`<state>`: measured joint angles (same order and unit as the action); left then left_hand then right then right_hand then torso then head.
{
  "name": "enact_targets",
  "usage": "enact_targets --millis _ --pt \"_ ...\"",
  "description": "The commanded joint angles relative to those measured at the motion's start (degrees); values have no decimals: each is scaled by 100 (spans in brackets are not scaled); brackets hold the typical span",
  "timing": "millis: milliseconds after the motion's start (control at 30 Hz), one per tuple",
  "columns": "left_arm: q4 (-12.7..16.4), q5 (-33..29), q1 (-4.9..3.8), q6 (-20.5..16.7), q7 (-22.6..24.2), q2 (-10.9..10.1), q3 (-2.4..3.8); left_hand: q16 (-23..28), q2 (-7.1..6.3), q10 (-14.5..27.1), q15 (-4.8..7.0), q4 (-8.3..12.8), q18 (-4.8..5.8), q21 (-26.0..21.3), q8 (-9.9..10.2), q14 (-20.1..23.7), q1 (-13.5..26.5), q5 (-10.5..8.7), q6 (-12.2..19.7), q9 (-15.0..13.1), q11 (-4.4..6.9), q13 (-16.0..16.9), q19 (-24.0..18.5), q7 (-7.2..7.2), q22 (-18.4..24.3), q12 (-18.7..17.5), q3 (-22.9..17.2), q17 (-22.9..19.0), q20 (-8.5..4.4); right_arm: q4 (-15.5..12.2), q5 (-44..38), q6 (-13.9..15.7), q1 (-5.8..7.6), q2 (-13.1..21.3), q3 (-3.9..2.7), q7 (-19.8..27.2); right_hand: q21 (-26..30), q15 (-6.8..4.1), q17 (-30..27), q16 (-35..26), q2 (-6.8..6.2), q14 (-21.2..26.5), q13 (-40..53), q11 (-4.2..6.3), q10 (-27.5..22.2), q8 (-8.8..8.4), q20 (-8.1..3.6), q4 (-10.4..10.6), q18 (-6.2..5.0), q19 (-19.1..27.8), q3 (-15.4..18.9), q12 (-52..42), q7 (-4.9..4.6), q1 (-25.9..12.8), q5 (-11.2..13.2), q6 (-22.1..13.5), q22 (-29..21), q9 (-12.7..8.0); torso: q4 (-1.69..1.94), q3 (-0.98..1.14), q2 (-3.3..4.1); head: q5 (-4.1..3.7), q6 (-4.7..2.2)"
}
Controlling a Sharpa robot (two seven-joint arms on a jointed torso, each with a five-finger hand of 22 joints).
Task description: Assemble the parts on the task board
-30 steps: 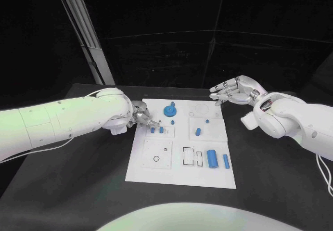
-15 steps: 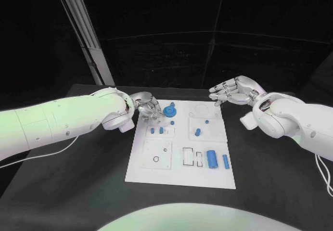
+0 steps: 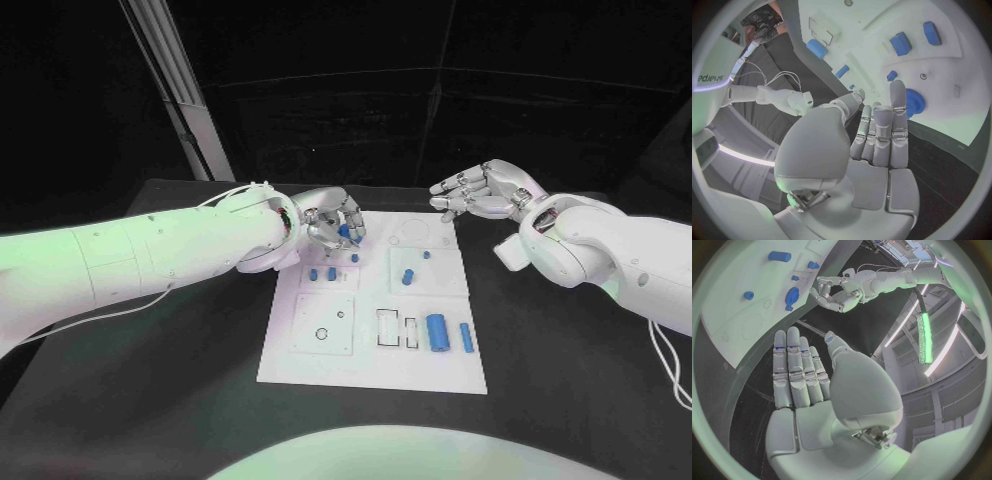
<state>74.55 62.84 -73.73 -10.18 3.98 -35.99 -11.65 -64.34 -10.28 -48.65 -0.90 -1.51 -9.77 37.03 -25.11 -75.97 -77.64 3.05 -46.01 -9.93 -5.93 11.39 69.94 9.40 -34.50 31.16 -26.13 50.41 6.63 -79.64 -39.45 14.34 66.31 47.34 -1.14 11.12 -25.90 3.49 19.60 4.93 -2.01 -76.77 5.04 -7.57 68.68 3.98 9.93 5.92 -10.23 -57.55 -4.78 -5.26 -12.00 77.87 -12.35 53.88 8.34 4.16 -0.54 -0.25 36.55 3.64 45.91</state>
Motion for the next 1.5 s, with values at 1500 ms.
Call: enact_targets --millis 1500 --pt "-959 1799 114 892 -380 797 -36 -1280 196 -492 109 108 231 1937 511 -826 15 -9 -787 440 118 -591 1065 -127 -1871 -235 155 1310 -124 -14 21 -29 11 -48 -4 51 26 38 -8 -29 7 -18 -10 1 -57 5 36 14 -26 -12 5 -26 12 -41 -27 -39 -9 6 10 15 26 -66 -39"
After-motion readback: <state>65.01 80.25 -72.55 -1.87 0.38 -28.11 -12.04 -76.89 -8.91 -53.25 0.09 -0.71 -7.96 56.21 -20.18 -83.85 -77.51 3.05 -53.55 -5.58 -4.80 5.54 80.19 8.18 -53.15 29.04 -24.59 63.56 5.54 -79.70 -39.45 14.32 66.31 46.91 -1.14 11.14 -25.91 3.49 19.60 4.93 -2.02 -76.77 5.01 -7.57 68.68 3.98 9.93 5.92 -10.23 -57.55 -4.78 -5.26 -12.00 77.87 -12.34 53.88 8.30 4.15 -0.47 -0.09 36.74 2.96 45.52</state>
